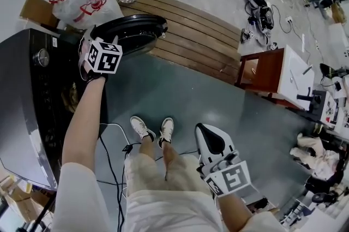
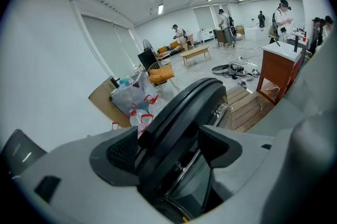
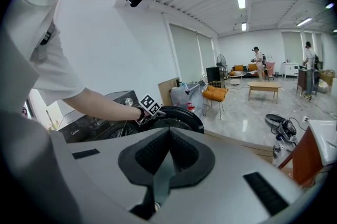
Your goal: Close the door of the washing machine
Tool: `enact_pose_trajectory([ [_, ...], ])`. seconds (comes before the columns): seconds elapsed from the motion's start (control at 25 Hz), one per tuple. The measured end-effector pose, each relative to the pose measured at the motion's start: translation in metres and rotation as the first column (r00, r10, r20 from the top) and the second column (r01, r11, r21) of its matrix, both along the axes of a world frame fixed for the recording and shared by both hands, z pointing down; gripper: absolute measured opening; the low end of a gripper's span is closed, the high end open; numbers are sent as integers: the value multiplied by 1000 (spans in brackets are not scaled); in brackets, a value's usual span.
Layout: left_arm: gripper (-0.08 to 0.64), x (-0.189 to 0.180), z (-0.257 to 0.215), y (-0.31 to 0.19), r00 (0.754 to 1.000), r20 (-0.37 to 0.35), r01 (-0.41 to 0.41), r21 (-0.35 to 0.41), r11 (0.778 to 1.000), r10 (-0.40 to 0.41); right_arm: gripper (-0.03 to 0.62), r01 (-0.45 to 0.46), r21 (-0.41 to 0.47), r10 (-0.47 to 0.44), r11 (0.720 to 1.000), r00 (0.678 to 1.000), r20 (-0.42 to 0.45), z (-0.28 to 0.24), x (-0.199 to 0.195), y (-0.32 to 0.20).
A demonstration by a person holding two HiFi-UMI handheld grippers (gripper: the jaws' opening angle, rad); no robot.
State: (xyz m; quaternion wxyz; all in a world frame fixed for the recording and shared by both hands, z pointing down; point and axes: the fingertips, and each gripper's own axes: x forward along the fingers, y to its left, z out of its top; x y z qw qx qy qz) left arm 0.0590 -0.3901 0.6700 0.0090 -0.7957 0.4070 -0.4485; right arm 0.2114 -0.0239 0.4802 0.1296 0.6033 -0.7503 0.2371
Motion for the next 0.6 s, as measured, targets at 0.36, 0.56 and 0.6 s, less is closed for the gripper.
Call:
enact_pose_trajectory([
  [0.36,339,-2,-9,36,977,-177,109,-63,992,-119,-2,59,12,-59,998,998,20,-1,-6,3],
  [0.56,337,-2,-15,63,910,-333,206,-156,966,-248,-2,91,21,-92,996,995,36,0,-11,5],
  [0.6,339,-2,-16,69,893,-358,223,-176,959,-273,-2,96,22,-97,995,995,39,1,-12,5],
])
